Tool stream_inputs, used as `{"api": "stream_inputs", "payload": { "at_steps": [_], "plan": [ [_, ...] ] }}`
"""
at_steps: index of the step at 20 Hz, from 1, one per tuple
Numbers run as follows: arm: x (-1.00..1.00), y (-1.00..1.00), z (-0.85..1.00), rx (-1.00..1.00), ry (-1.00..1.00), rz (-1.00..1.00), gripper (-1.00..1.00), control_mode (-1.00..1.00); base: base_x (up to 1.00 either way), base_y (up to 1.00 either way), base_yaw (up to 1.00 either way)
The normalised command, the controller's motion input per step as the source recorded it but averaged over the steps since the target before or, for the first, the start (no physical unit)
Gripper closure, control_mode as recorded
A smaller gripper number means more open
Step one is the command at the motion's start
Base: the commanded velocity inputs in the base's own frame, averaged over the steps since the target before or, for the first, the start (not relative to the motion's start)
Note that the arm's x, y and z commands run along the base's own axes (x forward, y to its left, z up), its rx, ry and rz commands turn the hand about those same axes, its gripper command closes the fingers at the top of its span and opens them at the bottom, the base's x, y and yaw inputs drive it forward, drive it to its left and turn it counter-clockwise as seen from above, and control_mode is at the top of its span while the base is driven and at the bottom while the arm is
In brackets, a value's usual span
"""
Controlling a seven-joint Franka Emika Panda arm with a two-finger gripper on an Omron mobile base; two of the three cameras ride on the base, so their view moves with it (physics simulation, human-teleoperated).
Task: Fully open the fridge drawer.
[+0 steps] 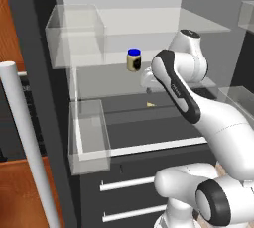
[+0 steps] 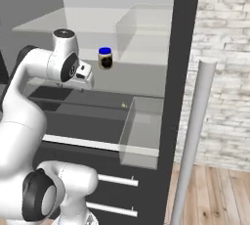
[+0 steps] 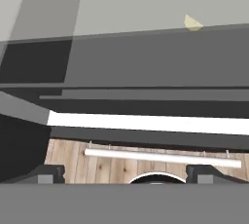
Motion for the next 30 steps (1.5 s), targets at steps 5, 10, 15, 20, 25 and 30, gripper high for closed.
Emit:
{"api": "stream_inputs", "payload": {
  "at_steps": [5,10,15,20,25,30],
  "plan": [
    [0.0,0.0,0.0,0.0,0.0,0.0,-1.0,1.0,-0.27,0.34,0.0],
    [0.0,0.0,0.0,0.0,0.0,0.0,-1.0,1.0,-0.44,0.02,0.0],
    [0.0,0.0,0.0,0.0,0.0,0.0,-1.0,1.0,-0.33,0.0,0.0],
    [-0.04,0.01,0.0,0.04,-0.01,0.0,-1.0,-1.0,0.0,0.0,0.0],
    [0.16,0.0,0.0,0.03,-0.12,0.01,-1.0,-1.0,0.0,0.0,0.0],
    [0.31,0.0,-0.01,0.0,-0.16,0.07,-1.0,-1.0,0.0,0.0,0.0]
  ]
}}
